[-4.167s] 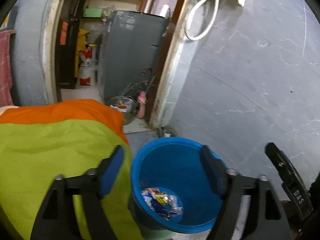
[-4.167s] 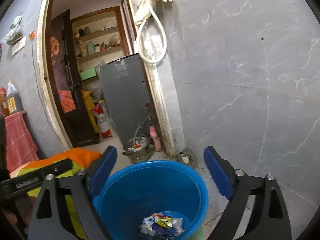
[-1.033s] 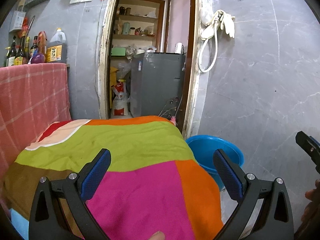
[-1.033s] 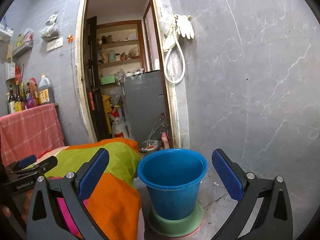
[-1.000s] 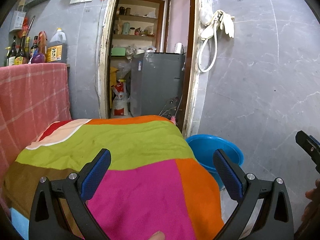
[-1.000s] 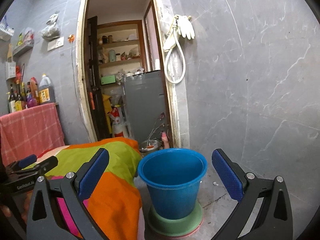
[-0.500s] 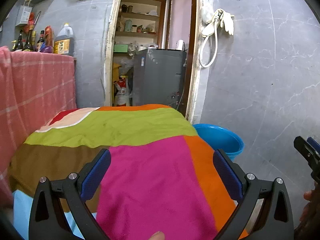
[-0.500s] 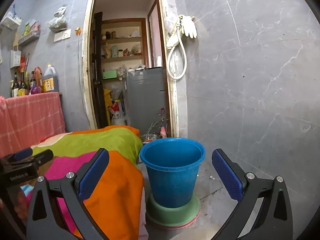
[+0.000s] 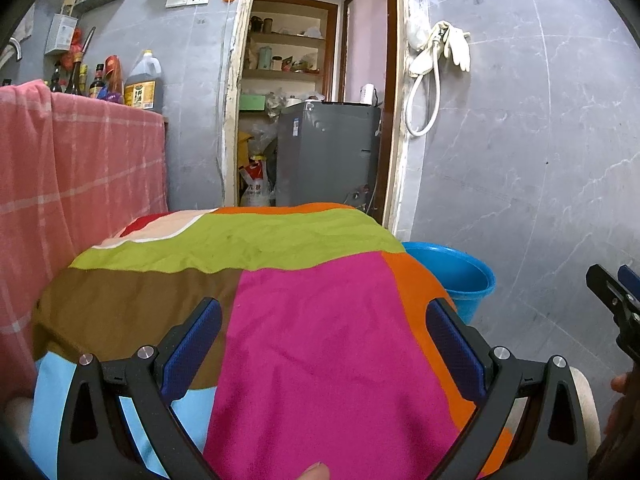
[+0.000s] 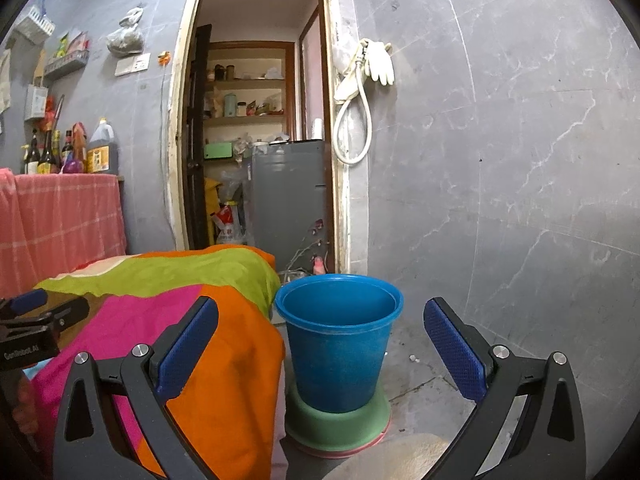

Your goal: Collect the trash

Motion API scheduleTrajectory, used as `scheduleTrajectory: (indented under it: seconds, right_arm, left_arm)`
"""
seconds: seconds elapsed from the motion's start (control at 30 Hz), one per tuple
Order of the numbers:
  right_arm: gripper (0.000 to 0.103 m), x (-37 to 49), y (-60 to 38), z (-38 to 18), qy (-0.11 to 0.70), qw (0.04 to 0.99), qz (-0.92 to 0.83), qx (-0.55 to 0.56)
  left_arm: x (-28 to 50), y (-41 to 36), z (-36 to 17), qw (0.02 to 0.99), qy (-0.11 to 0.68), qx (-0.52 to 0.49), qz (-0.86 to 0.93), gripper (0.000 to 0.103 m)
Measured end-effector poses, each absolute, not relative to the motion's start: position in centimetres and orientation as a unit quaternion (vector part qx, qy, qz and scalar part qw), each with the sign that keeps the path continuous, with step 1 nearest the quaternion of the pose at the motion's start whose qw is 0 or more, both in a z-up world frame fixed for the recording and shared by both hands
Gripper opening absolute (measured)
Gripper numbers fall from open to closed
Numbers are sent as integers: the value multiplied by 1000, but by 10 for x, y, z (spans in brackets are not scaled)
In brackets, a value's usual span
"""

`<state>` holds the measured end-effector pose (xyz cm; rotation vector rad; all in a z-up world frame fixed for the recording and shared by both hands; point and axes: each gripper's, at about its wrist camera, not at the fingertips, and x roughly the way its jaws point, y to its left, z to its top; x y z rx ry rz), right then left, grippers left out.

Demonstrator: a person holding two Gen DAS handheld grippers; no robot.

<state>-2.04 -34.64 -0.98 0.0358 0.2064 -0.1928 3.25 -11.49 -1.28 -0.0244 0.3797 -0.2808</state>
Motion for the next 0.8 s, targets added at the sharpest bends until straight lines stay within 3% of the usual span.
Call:
scheduleTrajectory:
  seconds: [0.8]
  right_arm:
    - [103,-20,-348,-25,108,989,-100,16]
  left_arm:
    - [30,-111,-23,974,186,-12,-132,100]
